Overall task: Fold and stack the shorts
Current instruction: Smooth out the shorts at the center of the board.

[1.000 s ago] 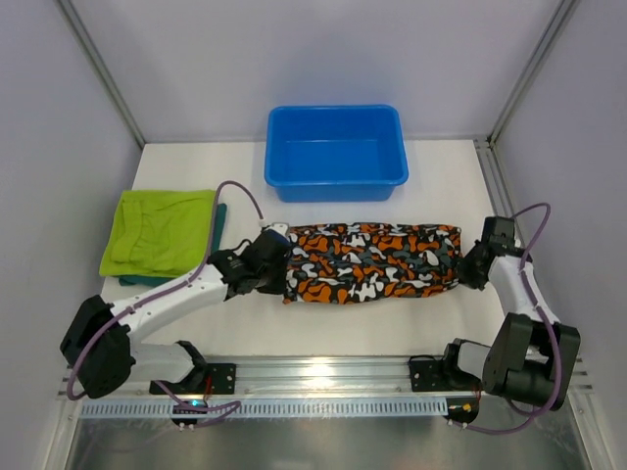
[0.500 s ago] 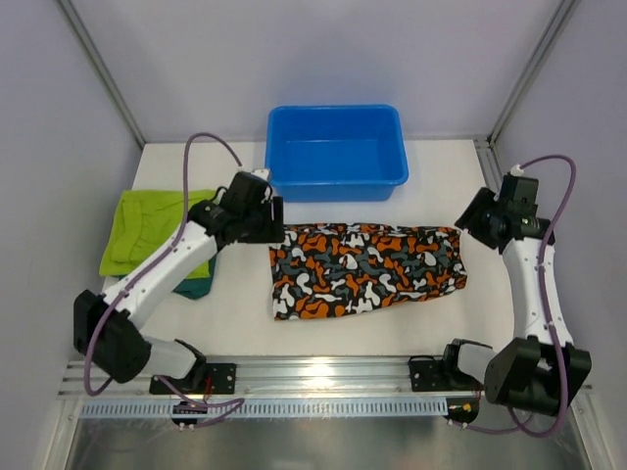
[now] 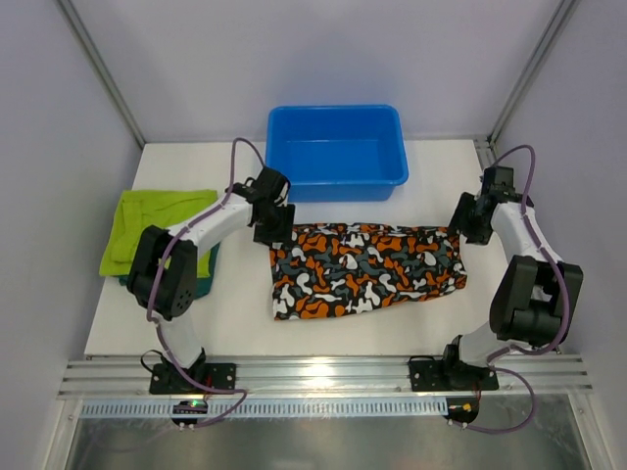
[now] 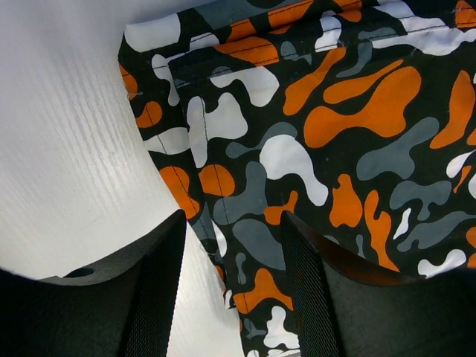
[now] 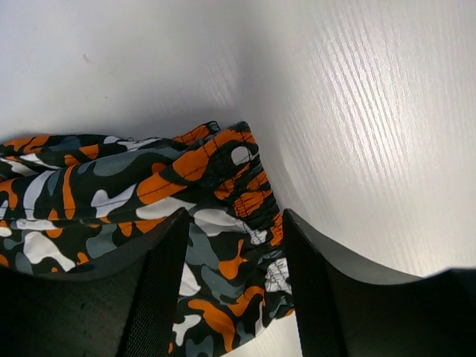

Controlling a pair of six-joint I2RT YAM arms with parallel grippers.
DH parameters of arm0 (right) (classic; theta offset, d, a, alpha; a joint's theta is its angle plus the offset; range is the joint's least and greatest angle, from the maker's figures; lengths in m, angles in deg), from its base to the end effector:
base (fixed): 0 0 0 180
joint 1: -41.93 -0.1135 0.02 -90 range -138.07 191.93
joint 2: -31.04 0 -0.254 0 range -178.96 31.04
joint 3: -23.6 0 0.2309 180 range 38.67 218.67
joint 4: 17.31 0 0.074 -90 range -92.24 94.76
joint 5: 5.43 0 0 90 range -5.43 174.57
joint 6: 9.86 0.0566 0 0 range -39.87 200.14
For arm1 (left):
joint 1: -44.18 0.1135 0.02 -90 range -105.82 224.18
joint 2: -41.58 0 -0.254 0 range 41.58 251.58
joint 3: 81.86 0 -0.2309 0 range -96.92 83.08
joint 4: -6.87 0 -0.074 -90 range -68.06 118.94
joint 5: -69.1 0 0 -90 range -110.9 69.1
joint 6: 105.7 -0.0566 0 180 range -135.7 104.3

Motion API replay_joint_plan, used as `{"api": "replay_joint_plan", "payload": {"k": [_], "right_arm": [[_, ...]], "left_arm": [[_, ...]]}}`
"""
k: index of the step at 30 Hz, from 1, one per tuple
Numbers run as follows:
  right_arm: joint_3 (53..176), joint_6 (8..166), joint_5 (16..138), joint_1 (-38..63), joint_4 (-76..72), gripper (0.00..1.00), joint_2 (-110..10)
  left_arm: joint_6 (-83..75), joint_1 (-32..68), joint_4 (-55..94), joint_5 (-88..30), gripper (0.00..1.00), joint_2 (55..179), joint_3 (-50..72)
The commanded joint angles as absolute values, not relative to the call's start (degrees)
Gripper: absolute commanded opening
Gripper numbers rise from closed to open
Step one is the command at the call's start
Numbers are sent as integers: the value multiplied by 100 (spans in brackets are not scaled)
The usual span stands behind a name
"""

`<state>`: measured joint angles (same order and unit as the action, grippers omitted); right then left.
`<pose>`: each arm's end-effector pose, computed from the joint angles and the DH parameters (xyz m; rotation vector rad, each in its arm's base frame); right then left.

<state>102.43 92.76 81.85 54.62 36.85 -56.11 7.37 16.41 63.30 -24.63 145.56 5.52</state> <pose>0.2895 -0.0624 0.2180 0.5678 2.5994 0.0628 0.3142 -0.1696 0.1937 0.1328 2.7987 -0.3185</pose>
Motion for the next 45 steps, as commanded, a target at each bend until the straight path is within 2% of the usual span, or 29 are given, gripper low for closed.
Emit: {"api": "replay_joint_plan", "payload": {"k": [1,6,9,13,14,15,20,22,23,25,27,30,36,41,45], "right_arm": [[10398,8762,8132,5441,3222,56,-5860],[10520,8611,7429,5521,2756,51,-6334],[10424,8673,6973,5521,2492,47,-6484],[10213,8708,6944,5521,2210,23,-6388],[10195,8717,7023,5521,2236,10,-6310],[10195,8743,7076,5521,2254,6,-6239],[10475,8752,7498,5521,2631,4,-5826],[10607,8717,7569,5529,2868,4,-5817],[10643,8708,7560,5521,2913,9,-5817],[10573,8848,7578,5529,2835,23,-5738],[10511,8866,7578,5556,2790,43,-5737],[10441,8822,7403,5582,2659,55,-5860],[10081,9059,7086,5731,2307,60,-6019],[9773,9182,6646,5828,1955,60,-5887],[9790,9200,6208,5837,1701,60,-6071]], "left_arm": [[645,1649,6218,-2434,55,14371,381],[890,1632,6185,-2563,55,13950,213],[1302,1588,5492,-3074,53,13800,659],[1523,1544,4647,-3136,54,13877,1214],[1524,1544,4489,-3049,54,13948,1250],[1524,1552,4435,-3039,54,14027,1259],[1664,1605,4259,-3093,53,14589,1207],[1664,1605,4233,-3031,52,14695,1189],[1647,1605,4233,-3005,53,14765,1171],[1621,1605,4276,-2873,52,14845,1136],[1559,1623,4346,-2846,53,15002,1075],[1437,1684,4347,-2785,54,15178,1031],[1094,2140,4768,-2750,55,15679,601],[724,2431,5251,-2504,54,16014,117],[574,2449,5244,-2731,54,15830,108]]}}
